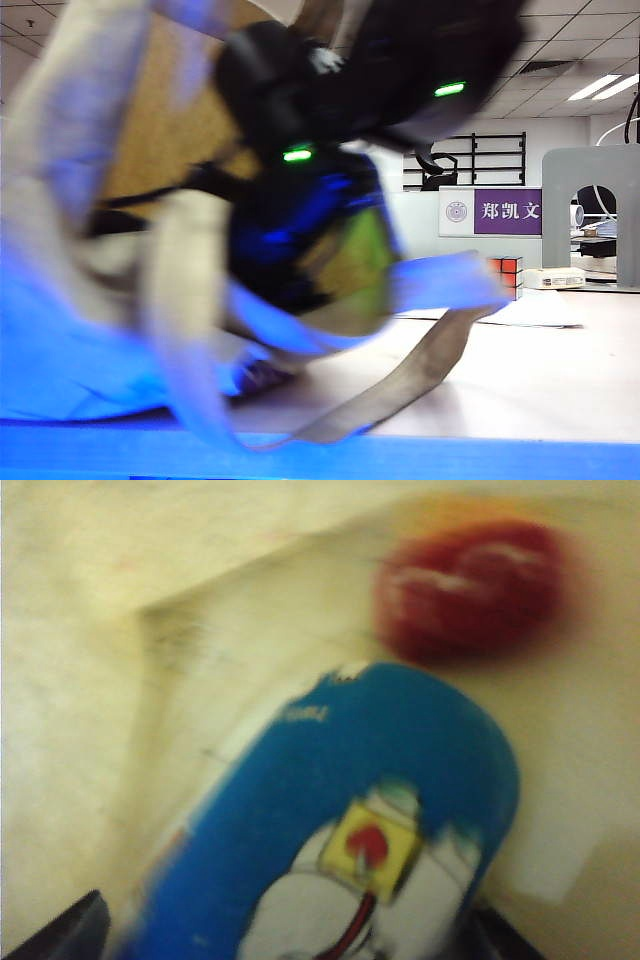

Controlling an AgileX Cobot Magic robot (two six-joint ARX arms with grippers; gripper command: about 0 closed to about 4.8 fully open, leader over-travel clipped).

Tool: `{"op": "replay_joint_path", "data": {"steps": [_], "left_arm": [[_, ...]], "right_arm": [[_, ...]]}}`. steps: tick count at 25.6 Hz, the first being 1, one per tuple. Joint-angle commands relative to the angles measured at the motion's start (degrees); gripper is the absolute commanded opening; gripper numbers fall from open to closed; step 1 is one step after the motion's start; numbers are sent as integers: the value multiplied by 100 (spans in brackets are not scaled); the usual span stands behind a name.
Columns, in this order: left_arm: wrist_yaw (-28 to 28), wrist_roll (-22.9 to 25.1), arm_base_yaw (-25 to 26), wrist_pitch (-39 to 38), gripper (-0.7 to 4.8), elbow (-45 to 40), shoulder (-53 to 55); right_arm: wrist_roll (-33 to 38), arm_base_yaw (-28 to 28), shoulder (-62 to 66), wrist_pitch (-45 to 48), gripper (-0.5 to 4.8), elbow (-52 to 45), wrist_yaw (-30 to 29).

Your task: Take the glasses case out of the canvas bag and put it on the table.

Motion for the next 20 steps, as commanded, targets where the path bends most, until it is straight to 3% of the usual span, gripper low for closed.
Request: {"op": "replay_joint_path", "data": {"steps": [1, 3, 5, 6, 9, 12, 13, 16, 18, 20], "left_arm": [[291, 103, -20, 98, -6, 61, -116], [216, 247, -20, 101, -6, 61, -256], [2, 422, -17, 125, -6, 61, -389], [-232, 573, 15, 120, -6, 61, -483], [-387, 553, 566, 120, -6, 61, -562], [-973, 573, 1537, 195, -6, 61, -564], [-1209, 553, 2181, 256, -6, 61, -549], [-1397, 511, 3265, 407, -6, 59, -420], [-2157, 444, 3447, 761, -6, 52, -223], [-2413, 289, 3447, 1215, -6, 50, 129]], "right_arm": [[-68, 55, 520, -2114, 479, 984, 496], [-90, -92, 555, -3342, 479, 1257, 654], [-98, -306, 555, -3976, 463, 1241, 474], [-376, -455, 560, -4500, 365, 1099, 411], [-763, -505, 533, -5169, 303, 914, 420], [-1158, -385, 197, -5268, 261, 905, 398], [-1346, -358, -153, -5130, 250, 909, 402], [-1819, -372, -922, -5005, 250, 911, 376], [-2131, -372, -1270, -4935, 251, 916, 343], [-2260, -361, -1480, -4898, 251, 916, 105]]}}
